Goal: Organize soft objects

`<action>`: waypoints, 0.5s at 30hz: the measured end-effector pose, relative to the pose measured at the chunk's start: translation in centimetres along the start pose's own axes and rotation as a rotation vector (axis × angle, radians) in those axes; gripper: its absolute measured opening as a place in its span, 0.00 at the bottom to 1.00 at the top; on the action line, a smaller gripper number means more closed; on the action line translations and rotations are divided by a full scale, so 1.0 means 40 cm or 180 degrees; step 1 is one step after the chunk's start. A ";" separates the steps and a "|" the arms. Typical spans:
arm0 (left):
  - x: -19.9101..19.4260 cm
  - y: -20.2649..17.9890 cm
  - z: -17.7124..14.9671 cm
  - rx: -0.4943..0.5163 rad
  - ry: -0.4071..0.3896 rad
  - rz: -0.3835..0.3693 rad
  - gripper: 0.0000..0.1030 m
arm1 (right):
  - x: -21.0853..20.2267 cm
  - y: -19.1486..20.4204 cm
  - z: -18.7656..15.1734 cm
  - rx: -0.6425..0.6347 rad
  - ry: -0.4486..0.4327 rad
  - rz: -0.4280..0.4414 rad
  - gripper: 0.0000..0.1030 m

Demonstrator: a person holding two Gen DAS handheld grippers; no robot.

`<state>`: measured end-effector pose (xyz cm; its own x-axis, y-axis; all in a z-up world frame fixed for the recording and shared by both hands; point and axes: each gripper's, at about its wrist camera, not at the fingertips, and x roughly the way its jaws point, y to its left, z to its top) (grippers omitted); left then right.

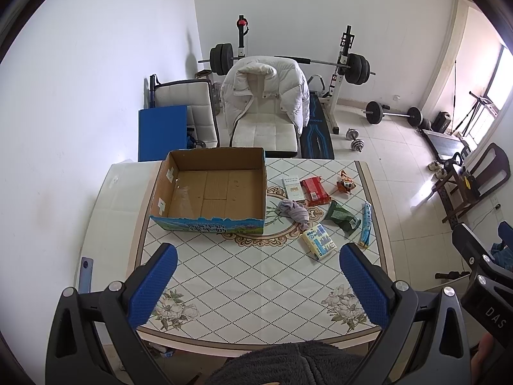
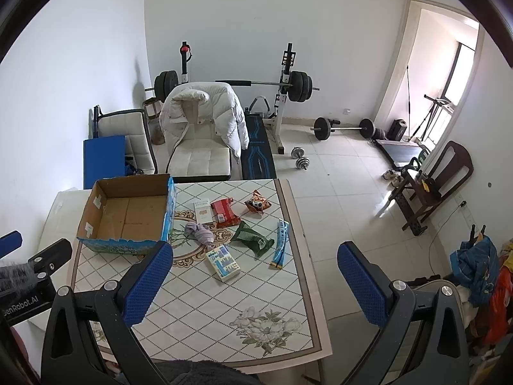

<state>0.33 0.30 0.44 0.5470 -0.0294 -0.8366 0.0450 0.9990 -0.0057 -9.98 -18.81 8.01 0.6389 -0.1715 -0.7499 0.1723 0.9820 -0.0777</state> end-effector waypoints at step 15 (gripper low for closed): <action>-0.006 0.002 -0.003 -0.0009 -0.0039 0.0017 1.00 | -0.003 0.006 0.003 0.0002 -0.0014 -0.0010 1.00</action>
<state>0.10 0.41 0.58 0.5574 -0.0244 -0.8299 0.0396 0.9992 -0.0028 -9.92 -18.57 8.15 0.6418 -0.1748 -0.7467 0.1747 0.9814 -0.0796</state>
